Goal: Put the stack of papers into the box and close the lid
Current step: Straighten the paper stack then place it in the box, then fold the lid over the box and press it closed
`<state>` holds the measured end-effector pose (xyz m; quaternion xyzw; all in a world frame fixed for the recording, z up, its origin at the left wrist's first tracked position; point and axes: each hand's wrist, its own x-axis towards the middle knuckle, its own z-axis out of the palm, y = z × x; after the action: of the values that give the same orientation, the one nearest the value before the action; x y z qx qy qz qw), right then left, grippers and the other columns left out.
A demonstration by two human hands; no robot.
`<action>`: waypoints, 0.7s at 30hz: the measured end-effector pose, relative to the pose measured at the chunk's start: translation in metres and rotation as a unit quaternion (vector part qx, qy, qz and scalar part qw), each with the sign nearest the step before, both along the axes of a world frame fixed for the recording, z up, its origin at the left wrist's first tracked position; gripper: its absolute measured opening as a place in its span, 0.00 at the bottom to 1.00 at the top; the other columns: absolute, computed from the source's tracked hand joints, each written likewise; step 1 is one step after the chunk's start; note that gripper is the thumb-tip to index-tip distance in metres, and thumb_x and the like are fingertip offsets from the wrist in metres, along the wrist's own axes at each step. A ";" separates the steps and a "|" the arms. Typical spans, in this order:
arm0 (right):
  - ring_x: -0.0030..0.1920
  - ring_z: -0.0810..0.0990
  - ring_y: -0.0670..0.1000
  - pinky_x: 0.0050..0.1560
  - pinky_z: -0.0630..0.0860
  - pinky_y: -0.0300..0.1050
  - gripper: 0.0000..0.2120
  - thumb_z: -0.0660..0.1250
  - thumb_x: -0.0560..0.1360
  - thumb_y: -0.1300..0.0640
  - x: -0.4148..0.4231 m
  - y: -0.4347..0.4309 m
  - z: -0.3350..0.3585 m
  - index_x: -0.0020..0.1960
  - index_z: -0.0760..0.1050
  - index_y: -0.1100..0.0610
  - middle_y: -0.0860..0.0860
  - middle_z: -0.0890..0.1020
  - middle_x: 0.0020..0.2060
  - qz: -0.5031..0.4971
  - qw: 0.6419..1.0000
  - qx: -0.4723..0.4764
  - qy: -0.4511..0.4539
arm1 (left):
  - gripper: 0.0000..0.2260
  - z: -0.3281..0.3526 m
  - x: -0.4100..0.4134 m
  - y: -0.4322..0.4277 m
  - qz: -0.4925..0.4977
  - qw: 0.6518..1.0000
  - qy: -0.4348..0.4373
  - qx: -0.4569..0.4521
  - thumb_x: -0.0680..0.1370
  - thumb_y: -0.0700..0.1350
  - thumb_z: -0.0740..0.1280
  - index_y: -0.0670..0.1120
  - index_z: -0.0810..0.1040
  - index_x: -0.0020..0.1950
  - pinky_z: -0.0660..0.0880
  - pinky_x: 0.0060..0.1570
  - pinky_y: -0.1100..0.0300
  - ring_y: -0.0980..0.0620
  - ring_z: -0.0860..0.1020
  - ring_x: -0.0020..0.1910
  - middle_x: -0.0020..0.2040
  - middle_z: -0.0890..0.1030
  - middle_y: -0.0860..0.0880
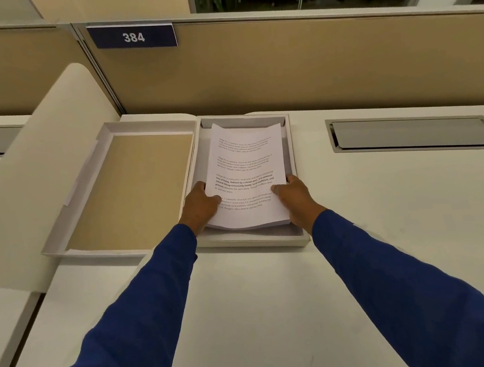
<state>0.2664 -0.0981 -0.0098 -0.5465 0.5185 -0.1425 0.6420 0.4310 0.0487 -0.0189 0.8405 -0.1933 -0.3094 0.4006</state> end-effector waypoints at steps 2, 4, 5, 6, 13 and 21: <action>0.60 0.81 0.57 0.64 0.79 0.58 0.17 0.65 0.81 0.62 0.003 0.000 0.001 0.70 0.72 0.55 0.53 0.82 0.62 0.001 1.000 -0.016 0.000 | 0.09 0.000 0.001 -0.001 0.004 1.000 -0.003 -0.009 0.80 0.40 0.67 0.47 0.72 0.58 0.76 0.42 0.60 0.48 0.79 0.52 0.57 0.79 0.48; 0.60 0.81 0.57 0.64 0.79 0.59 0.17 0.65 0.82 0.62 0.005 -0.001 0.001 0.69 0.72 0.55 0.53 0.81 0.63 0.001 1.000 -0.016 -0.003 | 0.09 0.000 0.003 -0.003 0.005 1.000 -0.005 -0.009 0.80 0.39 0.67 0.47 0.72 0.58 0.74 0.38 0.62 0.51 0.78 0.48 0.58 0.79 0.48; 0.60 0.81 0.56 0.63 0.79 0.59 0.17 0.65 0.82 0.62 0.005 -0.002 0.000 0.69 0.72 0.55 0.53 0.81 0.63 -0.001 1.000 -0.013 -0.002 | 0.09 0.000 0.003 -0.004 0.006 1.000 -0.008 -0.005 0.80 0.39 0.67 0.46 0.72 0.59 0.73 0.37 0.63 0.53 0.78 0.46 0.58 0.80 0.47; 0.59 0.81 0.56 0.63 0.80 0.58 0.16 0.65 0.81 0.62 0.005 -0.003 -0.001 0.68 0.73 0.55 0.53 0.81 0.63 -0.003 1.000 -0.012 0.003 | 0.09 0.001 0.003 -0.004 0.007 1.000 -0.015 0.002 0.80 0.40 0.67 0.45 0.72 0.59 0.71 0.36 0.63 0.52 0.77 0.45 0.59 0.80 0.46; 0.52 0.77 0.51 0.50 0.76 0.45 0.24 0.67 0.81 0.53 0.008 -0.002 0.003 0.74 0.67 0.56 0.52 0.78 0.65 0.016 0.991 -0.109 0.078 | 0.25 0.007 -0.011 0.002 -0.041 0.989 -0.130 0.066 0.80 0.47 0.70 0.40 0.68 0.74 0.79 0.55 0.51 0.41 0.80 0.61 0.66 0.79 0.41; 0.67 0.75 0.56 0.55 0.70 0.44 0.27 0.69 0.79 0.48 -0.026 0.022 0.011 0.75 0.67 0.56 0.55 0.76 0.69 0.071 0.926 -0.350 0.125 | 0.25 0.015 -0.051 0.056 0.091 0.958 -0.261 -0.075 0.78 0.51 0.73 0.41 0.74 0.71 0.78 0.58 0.47 0.43 0.76 0.61 0.62 0.77 0.41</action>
<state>0.2405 -0.0758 0.0011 -0.7852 0.4716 -0.1995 0.3482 0.3802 0.1044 -0.0038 0.8735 -0.2366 -0.0262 0.4247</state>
